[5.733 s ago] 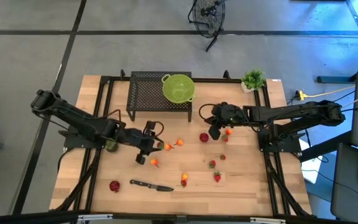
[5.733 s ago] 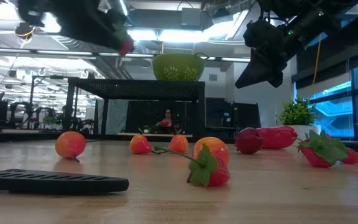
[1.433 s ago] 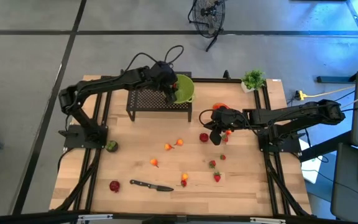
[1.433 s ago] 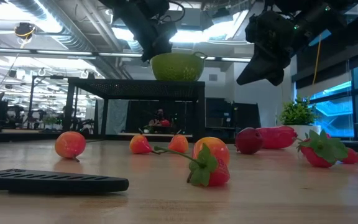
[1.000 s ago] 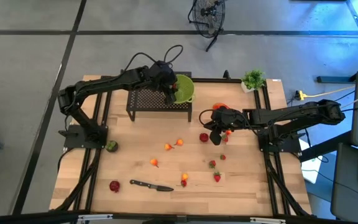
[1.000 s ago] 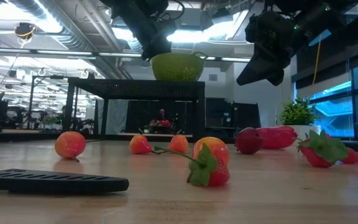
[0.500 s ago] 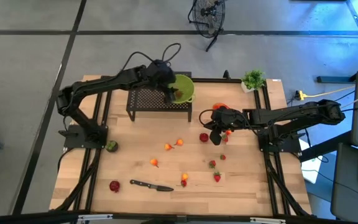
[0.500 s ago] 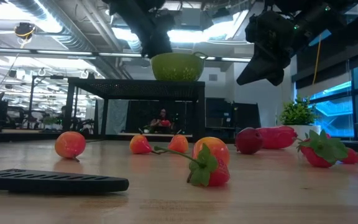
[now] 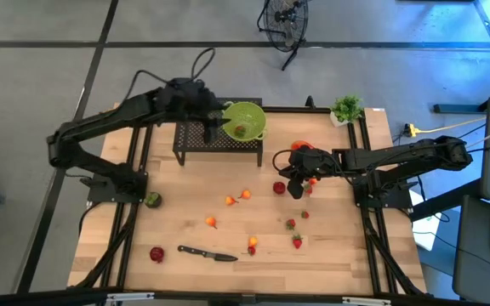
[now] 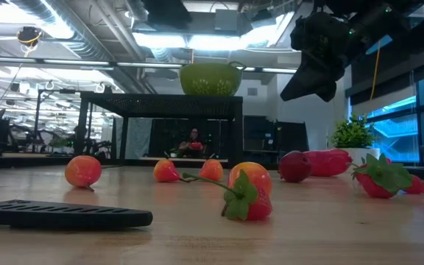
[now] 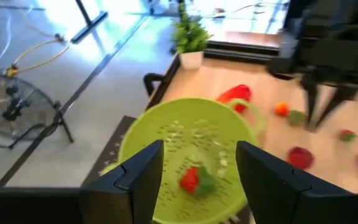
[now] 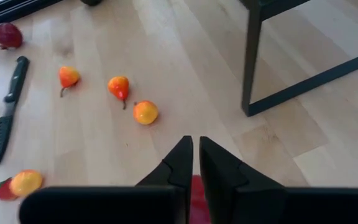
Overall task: Pick & Place Fruit
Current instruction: Put the pomegranate into the green strainer bowl on the shelf
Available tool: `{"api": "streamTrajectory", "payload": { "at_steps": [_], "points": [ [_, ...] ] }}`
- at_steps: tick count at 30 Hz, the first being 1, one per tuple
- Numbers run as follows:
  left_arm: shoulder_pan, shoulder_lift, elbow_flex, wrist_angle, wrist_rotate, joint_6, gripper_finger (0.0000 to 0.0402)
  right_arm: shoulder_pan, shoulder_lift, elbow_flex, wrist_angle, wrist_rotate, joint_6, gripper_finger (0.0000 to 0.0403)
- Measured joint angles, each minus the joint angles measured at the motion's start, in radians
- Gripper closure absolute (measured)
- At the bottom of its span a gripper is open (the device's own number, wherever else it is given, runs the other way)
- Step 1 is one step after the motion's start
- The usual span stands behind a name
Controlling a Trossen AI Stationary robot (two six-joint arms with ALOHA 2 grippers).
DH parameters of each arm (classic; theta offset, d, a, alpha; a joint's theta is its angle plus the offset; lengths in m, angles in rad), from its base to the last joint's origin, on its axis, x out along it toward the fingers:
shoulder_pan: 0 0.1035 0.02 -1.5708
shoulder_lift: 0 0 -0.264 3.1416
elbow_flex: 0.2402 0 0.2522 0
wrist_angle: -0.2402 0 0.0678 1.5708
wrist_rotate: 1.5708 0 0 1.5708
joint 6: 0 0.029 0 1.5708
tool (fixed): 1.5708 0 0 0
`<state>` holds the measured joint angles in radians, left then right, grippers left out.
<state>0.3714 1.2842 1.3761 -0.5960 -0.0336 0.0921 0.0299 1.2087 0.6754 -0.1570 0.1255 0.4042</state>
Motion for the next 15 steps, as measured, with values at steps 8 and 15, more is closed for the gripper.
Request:
{"api": "streamTrajectory", "payload": {
  "at_steps": [8,15],
  "points": [
    [-0.124,-0.134,-0.129,-0.006,0.002,-0.040,0.0210,0.000,0.000,0.000,0.000,-0.086,-0.005,0.0386],
    [-0.239,-0.202,-0.283,0.088,-0.031,-0.091,0.0213,0.000,0.000,0.000,0.000,-0.140,-0.050,0.0345]
  ]
}}
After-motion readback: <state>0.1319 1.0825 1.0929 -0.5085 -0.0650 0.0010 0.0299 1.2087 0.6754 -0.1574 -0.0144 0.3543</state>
